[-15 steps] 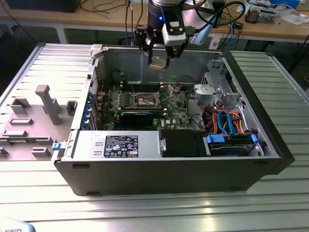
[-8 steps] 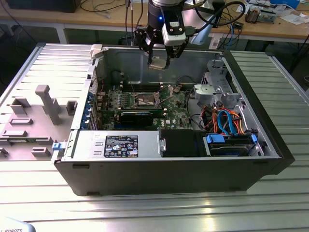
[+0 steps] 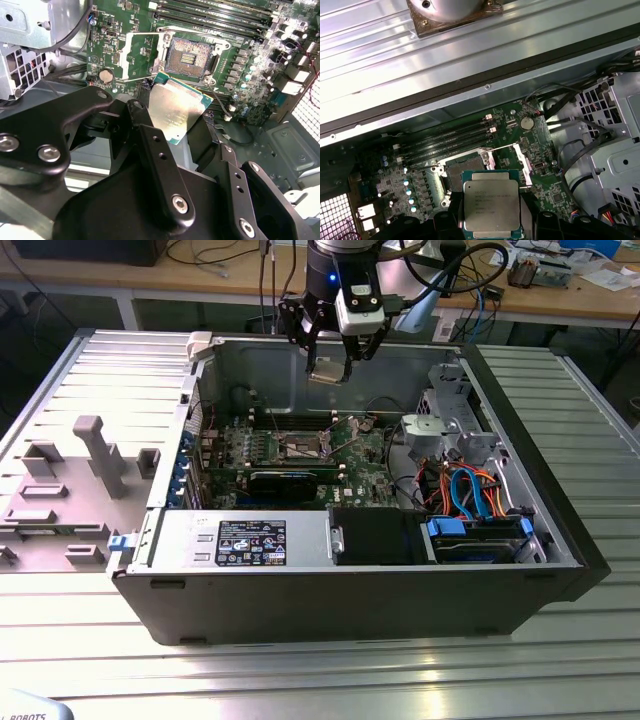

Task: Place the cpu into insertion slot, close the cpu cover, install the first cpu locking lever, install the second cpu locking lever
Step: 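Place the cpu into insertion slot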

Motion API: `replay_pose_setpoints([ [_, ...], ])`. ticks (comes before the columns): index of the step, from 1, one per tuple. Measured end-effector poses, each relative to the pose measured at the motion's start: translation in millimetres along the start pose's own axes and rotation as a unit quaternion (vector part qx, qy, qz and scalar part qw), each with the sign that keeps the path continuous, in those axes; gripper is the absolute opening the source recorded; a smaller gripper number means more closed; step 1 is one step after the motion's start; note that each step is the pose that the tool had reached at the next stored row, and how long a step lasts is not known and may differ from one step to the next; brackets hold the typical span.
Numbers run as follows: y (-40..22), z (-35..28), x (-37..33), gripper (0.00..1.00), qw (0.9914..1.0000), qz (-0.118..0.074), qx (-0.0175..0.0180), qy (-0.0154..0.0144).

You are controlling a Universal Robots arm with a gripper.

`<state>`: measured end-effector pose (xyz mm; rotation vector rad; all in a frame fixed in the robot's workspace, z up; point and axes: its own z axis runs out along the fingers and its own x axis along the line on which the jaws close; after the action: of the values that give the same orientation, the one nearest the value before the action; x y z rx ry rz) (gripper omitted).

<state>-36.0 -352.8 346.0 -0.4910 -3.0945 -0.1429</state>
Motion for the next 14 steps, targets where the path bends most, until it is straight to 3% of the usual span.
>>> replay_pose_setpoints([
  [14, 0.0, 0.2, 0.0, 0.54, 0.99996, 0.008, -0.0002, -0.0008],
])
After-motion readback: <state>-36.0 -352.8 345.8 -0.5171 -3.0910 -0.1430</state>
